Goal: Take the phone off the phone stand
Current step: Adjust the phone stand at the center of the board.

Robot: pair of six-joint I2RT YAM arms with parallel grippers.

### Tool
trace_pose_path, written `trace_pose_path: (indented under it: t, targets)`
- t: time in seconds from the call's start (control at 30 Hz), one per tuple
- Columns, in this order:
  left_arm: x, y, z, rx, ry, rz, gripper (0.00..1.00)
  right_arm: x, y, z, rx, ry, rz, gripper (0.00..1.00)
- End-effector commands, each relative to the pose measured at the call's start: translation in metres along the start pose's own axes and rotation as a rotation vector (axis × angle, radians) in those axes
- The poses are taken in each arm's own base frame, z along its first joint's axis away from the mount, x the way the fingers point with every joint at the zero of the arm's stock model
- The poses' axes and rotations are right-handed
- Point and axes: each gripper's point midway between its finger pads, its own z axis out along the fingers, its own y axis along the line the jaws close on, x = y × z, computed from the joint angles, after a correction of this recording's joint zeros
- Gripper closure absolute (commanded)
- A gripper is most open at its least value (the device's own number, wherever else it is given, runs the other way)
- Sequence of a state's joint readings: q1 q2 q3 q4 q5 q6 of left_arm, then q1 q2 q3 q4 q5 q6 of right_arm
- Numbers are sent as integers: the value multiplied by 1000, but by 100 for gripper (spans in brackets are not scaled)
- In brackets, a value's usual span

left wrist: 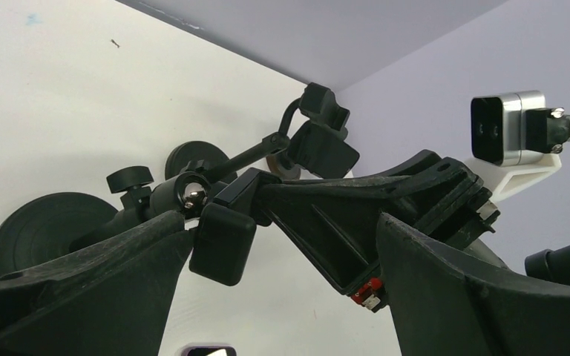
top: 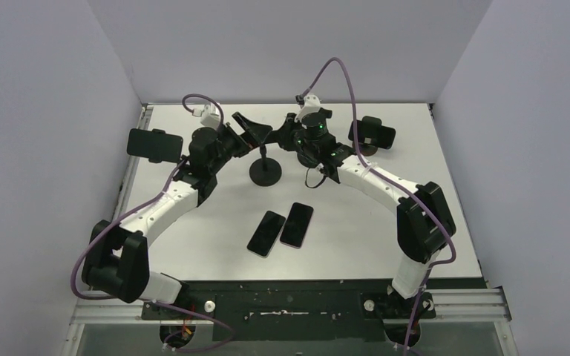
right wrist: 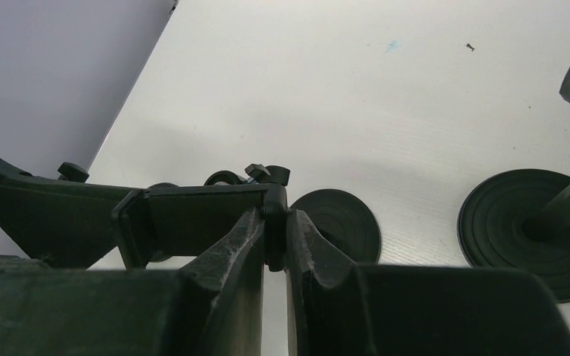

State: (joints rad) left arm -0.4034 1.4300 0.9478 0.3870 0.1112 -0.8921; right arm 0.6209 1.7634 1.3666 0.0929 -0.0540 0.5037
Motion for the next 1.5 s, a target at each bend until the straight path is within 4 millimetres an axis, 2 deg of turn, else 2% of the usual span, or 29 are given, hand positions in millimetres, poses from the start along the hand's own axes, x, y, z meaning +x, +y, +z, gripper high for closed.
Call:
trace_pose_path:
  t: [0.0, 0.2, 0.33, 0.47, 0.67, 0.93, 1.0, 1.27, 1.33, 1.47]
  targets:
    - [-43, 26, -17, -161, -117, 107, 3, -22, -68, -4, 265, -51, -45, 100]
    - [-42, 38, -23, -218, -107, 139, 3, -15, -69, -11, 253, -31, -47, 100]
    - [-42, 38, -28, -202, -112, 128, 6, -8, -75, -20, 227, -27, -27, 100]
    - [-39, 27, -28, -143, -106, 114, 9, -3, -72, -25, 191, -25, -22, 100]
    - [-35, -5, -30, -13, -64, 96, 10, -15, -65, -23, 181, -28, -27, 100]
    - [-45, -27, -61, 34, -99, 126, 7, -25, -51, -7, 236, 23, -116, 100]
    - [-46, -28, -70, 30, -104, 141, 7, -32, -47, -2, 255, 28, -123, 100]
    - [-44, -29, -102, -11, -104, 178, 7, -31, -49, 12, 354, 84, -160, 100]
    - [-46, -33, -108, -20, -103, 193, 6, -32, -46, 14, 348, 84, -159, 95]
    - [-50, -42, -118, -18, -111, 216, 6, -34, -35, 15, 321, 80, -147, 66]
